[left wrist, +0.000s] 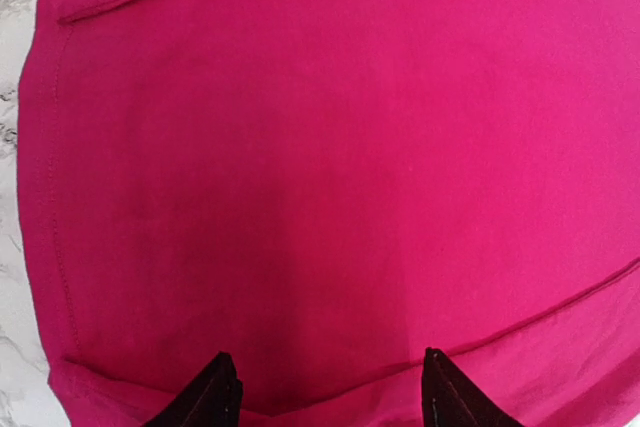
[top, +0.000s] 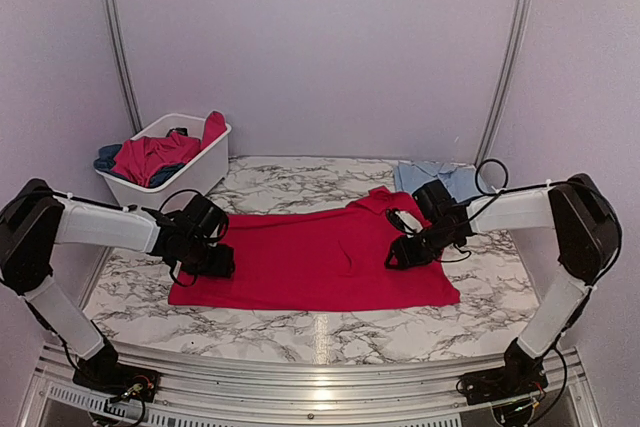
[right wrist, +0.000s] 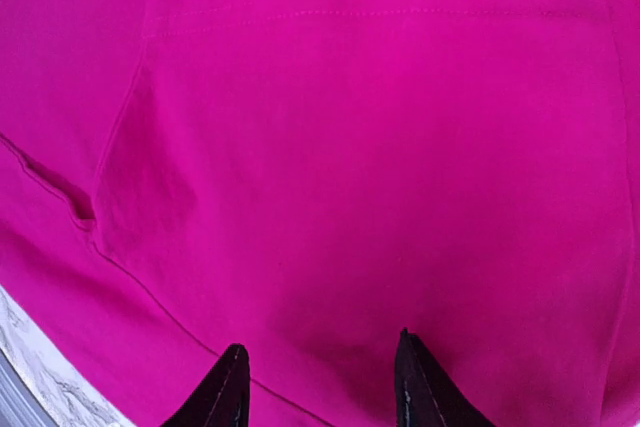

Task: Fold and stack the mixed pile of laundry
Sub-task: Adjust the 1/3-folded T-shirt at the center of the board, then pick up the 1/3-folded T-shirt from the center of the board.

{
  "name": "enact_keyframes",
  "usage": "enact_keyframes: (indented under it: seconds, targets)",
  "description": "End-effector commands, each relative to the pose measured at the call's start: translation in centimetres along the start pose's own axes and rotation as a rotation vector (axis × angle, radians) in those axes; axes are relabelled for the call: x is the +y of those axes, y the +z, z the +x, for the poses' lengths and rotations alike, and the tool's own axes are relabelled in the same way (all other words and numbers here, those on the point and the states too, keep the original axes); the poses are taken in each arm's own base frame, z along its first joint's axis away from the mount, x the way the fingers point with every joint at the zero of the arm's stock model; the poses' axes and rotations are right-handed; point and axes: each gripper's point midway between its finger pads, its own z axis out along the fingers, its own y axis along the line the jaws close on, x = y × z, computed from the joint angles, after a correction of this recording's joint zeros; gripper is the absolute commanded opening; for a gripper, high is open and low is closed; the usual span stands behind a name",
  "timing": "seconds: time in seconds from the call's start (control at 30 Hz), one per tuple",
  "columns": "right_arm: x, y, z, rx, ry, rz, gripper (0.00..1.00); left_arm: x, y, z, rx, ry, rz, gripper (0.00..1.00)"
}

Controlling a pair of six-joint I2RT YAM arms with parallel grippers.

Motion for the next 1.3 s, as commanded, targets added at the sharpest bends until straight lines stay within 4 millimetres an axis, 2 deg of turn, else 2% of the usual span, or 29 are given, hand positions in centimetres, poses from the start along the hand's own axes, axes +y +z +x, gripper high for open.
enact_keyframes:
  seconds: [0.0, 0.03, 0.1, 0.13, 0.23, 0.3, 0.37, 0.47, 0.6, 0.93, 1.27]
  targets:
    - [1.9, -4.1, -5.1, -0.133, -0.017, -0.014, 0.44, -0.1, -3.6, -4.9, -0.112, -0.012, -0.013, 0.64]
    - [1.8, -5.2, -7.1, -0.183, -0.027, -0.002, 0.45, -0.1, -4.4, -6.5, -0.143, -0.020, -0.006, 0.65]
    - [-0.2, -7.1, -11.0, -0.260, -0.014, 0.044, 0.45, -0.2, -5.6, -9.6, -0.207, -0.040, 0.008, 0.66]
    - [-0.8, -8.5, -13.6, -0.315, -0.016, 0.056, 0.44, -0.3, -5.9, -10.9, -0.228, -0.042, 0.011, 0.66]
    - [-3.2, -9.3, -18.3, -0.379, -0.022, 0.102, 0.44, -0.4, -6.3, -13.5, -0.263, -0.032, 0.003, 0.69]
    - [-3.8, -8.8, -20.7, -0.383, -0.053, 0.136, 0.44, -0.4, -6.3, -14.3, -0.272, -0.028, 0.002, 0.71]
    - [-4.7, -7.4, -22.4, -0.364, -0.072, 0.162, 0.44, -0.3, -6.4, -14.9, -0.284, -0.025, -0.006, 0.75]
    - [-5.8, -5.5, -23.9, -0.335, -0.081, 0.200, 0.40, 0.2, -6.5, -15.6, -0.298, -0.027, -0.024, 0.76]
    - [-5.5, -3.1, -23.6, -0.293, -0.081, 0.186, 0.35, 0.6, -6.4, -15.4, -0.293, -0.028, -0.029, 0.76]
    - [-5.8, 1.8, -20.7, -0.173, -0.103, 0.201, 0.29, 0.6, -4.8, -14.6, -0.255, -0.032, -0.025, 0.76]
    - [-8.7, 2.2, -19.0, -0.132, -0.044, 0.293, 0.30, 0.8, -4.2, -14.4, -0.245, -0.038, -0.034, 0.76]
